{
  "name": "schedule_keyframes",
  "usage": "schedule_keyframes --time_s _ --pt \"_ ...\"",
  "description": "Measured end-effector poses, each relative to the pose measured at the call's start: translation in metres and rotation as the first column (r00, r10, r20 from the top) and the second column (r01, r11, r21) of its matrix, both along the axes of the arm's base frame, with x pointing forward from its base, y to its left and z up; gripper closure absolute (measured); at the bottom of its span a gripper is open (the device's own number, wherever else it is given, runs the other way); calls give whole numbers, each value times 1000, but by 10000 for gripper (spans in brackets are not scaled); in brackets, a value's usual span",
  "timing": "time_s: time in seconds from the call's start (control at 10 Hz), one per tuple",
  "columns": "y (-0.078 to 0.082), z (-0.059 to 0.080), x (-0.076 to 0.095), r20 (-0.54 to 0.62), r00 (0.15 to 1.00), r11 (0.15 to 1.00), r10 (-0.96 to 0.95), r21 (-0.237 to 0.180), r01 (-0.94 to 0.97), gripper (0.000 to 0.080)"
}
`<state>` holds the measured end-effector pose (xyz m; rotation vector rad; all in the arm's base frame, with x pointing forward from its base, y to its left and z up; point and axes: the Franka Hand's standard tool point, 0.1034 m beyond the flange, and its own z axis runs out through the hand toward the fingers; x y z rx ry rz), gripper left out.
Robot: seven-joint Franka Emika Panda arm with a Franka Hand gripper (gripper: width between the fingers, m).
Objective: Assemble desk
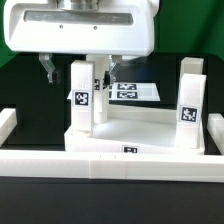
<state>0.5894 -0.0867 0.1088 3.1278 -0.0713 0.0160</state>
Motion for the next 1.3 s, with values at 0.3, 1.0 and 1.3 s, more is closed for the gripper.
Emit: schedule_keyframes --time_s 0.3,1.0,1.3 --pt "-2 0 0 0 1000 1000 25 0 -25 274" --pt "-2 -1 -1 1 986 986 -166 3 166 510" --pt "-2 -1 -1 3 934 934 -357 7 357 509"
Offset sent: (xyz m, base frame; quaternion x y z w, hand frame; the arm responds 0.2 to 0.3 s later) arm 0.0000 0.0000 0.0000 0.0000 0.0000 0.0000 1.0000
